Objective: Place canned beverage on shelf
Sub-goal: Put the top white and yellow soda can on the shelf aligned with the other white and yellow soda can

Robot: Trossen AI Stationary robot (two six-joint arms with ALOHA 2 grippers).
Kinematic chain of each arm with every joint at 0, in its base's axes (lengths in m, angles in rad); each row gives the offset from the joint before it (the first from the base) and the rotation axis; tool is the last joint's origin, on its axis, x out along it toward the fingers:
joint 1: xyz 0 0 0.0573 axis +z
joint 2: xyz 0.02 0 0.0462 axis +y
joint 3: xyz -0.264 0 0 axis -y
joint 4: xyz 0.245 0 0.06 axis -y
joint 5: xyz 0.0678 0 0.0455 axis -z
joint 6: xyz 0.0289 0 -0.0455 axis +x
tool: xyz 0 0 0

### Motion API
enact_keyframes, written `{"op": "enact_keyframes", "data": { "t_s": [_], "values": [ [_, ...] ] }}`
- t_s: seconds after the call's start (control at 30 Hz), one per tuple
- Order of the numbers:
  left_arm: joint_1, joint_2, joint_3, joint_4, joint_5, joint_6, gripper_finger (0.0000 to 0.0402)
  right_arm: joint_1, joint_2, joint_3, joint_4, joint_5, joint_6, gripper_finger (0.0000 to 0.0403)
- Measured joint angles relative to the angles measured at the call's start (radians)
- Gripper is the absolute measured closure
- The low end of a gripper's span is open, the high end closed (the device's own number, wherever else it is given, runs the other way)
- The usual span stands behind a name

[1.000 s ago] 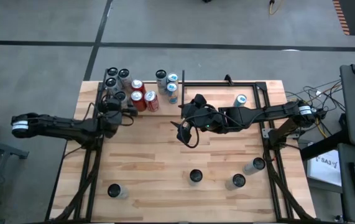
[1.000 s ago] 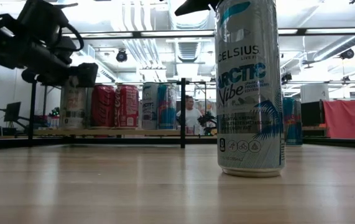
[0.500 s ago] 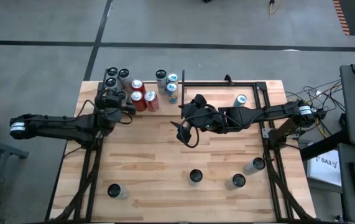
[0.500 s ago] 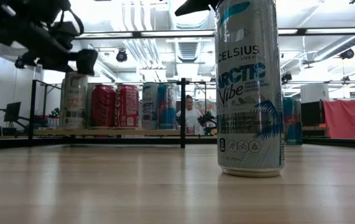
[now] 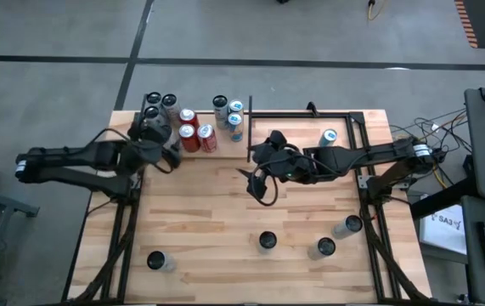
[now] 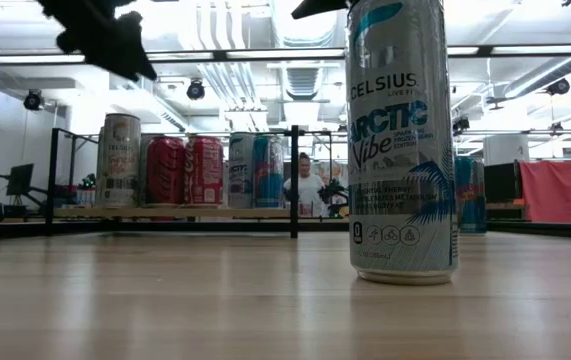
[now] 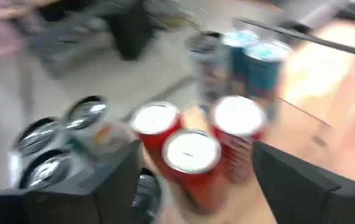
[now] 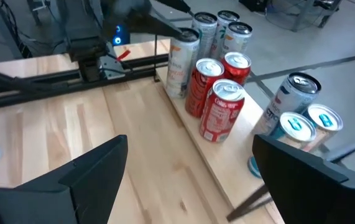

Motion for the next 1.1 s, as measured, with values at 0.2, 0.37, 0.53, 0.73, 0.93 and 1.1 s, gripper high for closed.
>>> {"op": "enact_keyframes", "data": {
  "t_s": [0.2,0.37,0.53,0.73,0.93,1.1],
  "values": [
    [0.010,0.061,0.212,-0.251,0.264,0.196,0.0206,0.013,-0.057,0.000,-0.131,-0.007,0.036,0.0069],
    [0.047,0.123,0.364,-0.508,0.290,0.217,0.0303,0.012,-0.088,0.000,-0.229,-0.007,0.103,0.0082],
    [0.126,0.161,0.434,-0.639,0.324,0.210,0.0392,0.012,-0.089,0.000,-0.248,-0.007,0.106,0.0110],
    [0.242,0.185,0.405,-0.630,0.434,0.319,0.0396,0.012,-0.088,0.000,-0.248,-0.007,0.102,0.0166],
    [0.352,0.237,0.358,-0.588,0.456,0.424,0.0401,0.012,-0.087,0.000,-0.248,-0.007,0.102,0.0236],
    [0.405,0.268,0.355,-0.574,0.463,0.478,0.0401,0.012,-0.087,0.000,-0.248,-0.007,0.101,0.0293]
  ]
}}
